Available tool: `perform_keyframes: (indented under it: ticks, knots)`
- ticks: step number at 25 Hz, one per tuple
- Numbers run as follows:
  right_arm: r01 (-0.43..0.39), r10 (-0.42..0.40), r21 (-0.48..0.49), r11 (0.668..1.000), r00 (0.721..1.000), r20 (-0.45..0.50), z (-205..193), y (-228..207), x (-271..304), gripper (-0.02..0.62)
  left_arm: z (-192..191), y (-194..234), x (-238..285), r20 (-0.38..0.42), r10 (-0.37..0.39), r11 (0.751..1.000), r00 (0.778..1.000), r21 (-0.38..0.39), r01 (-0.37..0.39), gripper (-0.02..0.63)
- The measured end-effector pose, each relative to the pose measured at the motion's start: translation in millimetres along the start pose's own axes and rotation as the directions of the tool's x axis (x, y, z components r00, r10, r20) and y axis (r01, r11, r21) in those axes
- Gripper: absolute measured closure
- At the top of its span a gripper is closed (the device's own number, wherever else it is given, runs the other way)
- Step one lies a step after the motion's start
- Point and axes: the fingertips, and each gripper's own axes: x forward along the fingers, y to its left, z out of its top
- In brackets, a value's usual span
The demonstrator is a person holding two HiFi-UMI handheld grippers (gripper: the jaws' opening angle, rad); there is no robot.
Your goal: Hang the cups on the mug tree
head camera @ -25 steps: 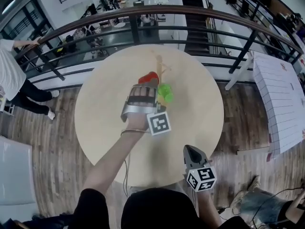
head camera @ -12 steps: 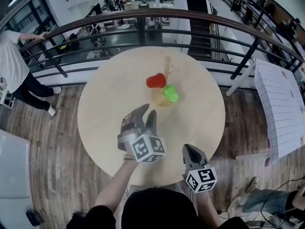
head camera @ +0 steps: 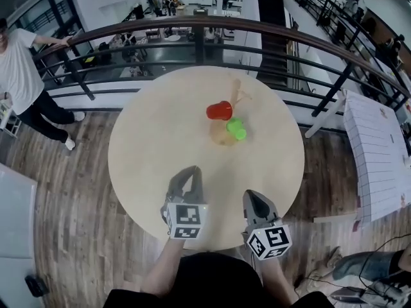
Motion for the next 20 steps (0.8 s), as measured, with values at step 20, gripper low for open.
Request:
perform_keyframes:
  ticks: [20]
  knots:
    - [0.032, -0.032, -0.030, 0.999, 0.999, 0.003, 3, 12, 5, 0.586, -16, -15, -36, 0.082, -0.091, 0.982, 0.992, -0.157, 0.103, 0.593]
